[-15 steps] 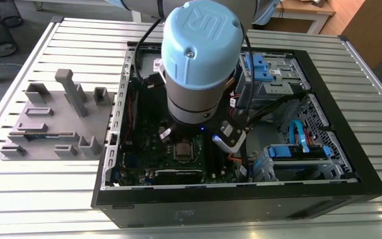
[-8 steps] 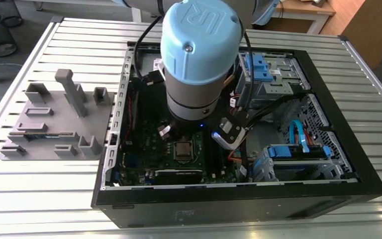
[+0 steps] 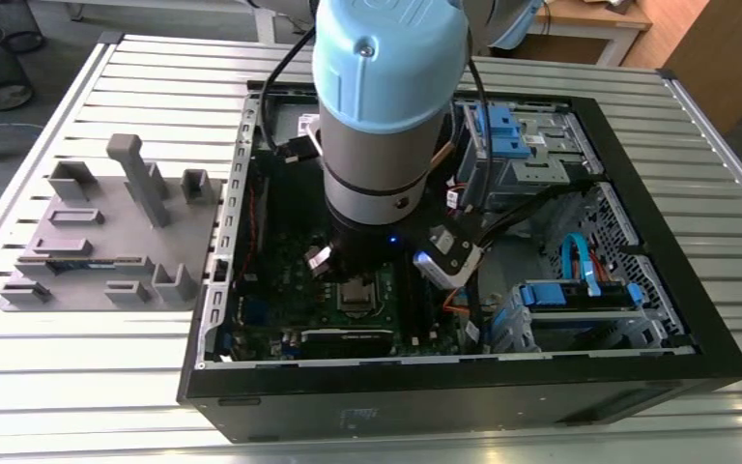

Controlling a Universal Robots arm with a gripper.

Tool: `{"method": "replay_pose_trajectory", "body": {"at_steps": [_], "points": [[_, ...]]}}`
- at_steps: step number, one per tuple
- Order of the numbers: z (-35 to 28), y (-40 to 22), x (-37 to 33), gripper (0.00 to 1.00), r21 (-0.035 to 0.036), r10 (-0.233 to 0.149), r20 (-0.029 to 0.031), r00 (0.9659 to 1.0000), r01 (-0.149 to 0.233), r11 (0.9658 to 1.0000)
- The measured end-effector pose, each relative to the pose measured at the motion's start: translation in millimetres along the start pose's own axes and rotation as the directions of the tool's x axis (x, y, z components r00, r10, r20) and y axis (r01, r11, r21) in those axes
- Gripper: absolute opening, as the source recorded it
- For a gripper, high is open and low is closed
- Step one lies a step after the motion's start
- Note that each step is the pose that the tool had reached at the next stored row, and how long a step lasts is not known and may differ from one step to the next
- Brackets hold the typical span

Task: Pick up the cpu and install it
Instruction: 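Install the first cpu locking lever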

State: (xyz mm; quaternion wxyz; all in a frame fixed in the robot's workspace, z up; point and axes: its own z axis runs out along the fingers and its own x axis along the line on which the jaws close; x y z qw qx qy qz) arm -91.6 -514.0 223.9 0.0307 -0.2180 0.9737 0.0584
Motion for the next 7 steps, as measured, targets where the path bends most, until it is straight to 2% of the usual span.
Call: {"method": "replay_pose_trajectory", "body": {"at_steps": [1, 7], "points": [[0.0, 0.0, 0.0, 0.11, 0.0115, 0.0, -0.0055, 1.0, 0.0, 0.9999], [0.0, 0.0, 0.0, 0.11, 0.0135, 0.0, -0.0065, 1.0, 0.001, 0.9999]]}}
